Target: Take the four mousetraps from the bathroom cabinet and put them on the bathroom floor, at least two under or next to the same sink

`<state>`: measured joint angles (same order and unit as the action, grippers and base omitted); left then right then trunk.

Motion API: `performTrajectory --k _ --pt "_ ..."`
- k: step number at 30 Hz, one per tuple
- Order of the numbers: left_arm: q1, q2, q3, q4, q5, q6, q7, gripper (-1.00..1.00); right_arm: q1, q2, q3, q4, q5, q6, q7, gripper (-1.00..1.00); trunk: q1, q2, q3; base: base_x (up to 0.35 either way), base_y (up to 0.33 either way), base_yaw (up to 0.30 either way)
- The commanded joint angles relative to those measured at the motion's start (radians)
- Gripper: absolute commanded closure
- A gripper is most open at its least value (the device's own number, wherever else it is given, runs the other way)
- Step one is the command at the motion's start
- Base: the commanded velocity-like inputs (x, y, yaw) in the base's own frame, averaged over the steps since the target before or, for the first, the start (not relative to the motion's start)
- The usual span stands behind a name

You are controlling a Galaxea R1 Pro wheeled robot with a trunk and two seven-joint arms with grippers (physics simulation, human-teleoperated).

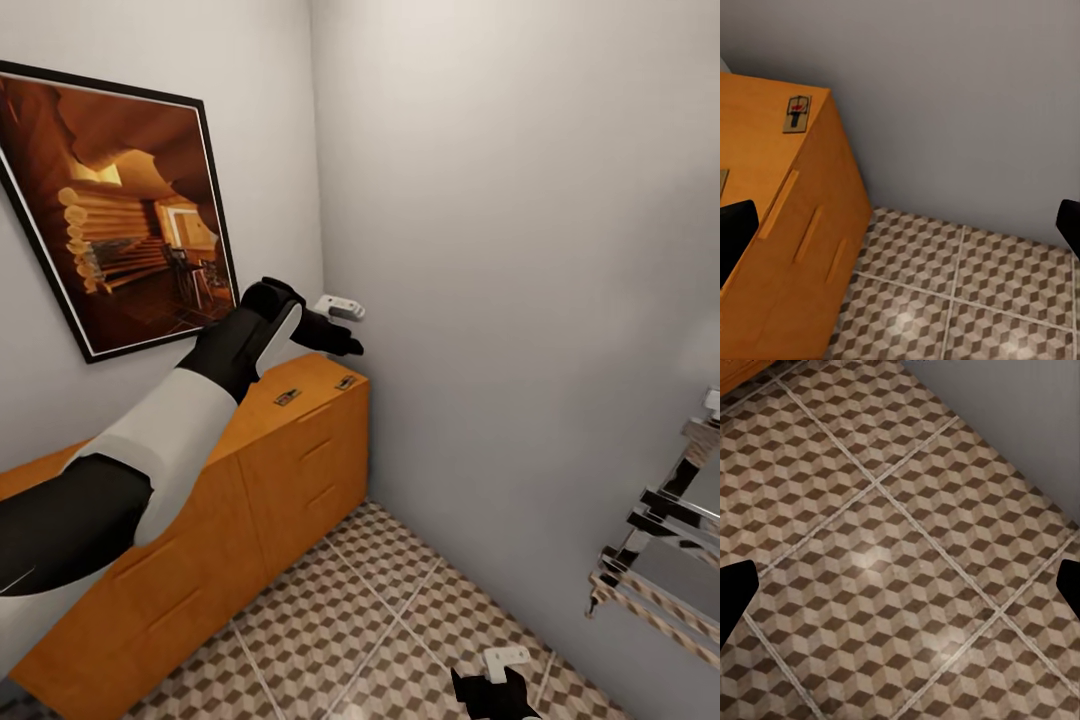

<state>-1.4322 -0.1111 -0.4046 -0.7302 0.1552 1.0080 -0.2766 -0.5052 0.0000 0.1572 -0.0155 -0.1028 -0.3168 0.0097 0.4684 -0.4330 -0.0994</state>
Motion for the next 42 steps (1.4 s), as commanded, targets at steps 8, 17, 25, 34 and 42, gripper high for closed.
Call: performTrajectory --k 8,17,25,34,42 --pt "0.017 0.001 -0.002 0.001 0.007 0.003 0.004 -1.0 -0.001 0.0 0.008 0.001 -0.01 -0.004 0.001 -1.0 0.001 -0.002 -0.002 0.188 0.15 -0.001" --pt "0.02 -0.001 -0.003 0.035 0.007 0.002 -0.018 -1.0 -0.001 0.0 0.008 0.002 -0.01 -0.004 0.001 -1.0 0.001 -0.002 -0.002 0.176 0.067 0.0" --pt "0.021 0.008 -0.002 0.057 0.006 -0.002 -0.137 -1.0 -0.001 0.0 0.008 0.001 -0.01 -0.004 0.001 -1.0 0.001 -0.002 -0.002 0.027 0.006 0.0" --pt "0.035 0.01 -0.002 0.084 0.006 -0.004 -0.152 -1.0 -0.001 0.0 0.008 0.002 -0.01 -0.004 0.001 -1.0 0.001 -0.002 -0.002 0.002 0.0 0.0" --pt "0.046 0.013 -0.002 0.089 0.004 -0.009 -0.154 -1.0 -0.001 0.0 0.008 0.002 -0.01 -0.004 0.001 -1.0 0.001 -0.002 -0.002 0.0 0.0 0.0"
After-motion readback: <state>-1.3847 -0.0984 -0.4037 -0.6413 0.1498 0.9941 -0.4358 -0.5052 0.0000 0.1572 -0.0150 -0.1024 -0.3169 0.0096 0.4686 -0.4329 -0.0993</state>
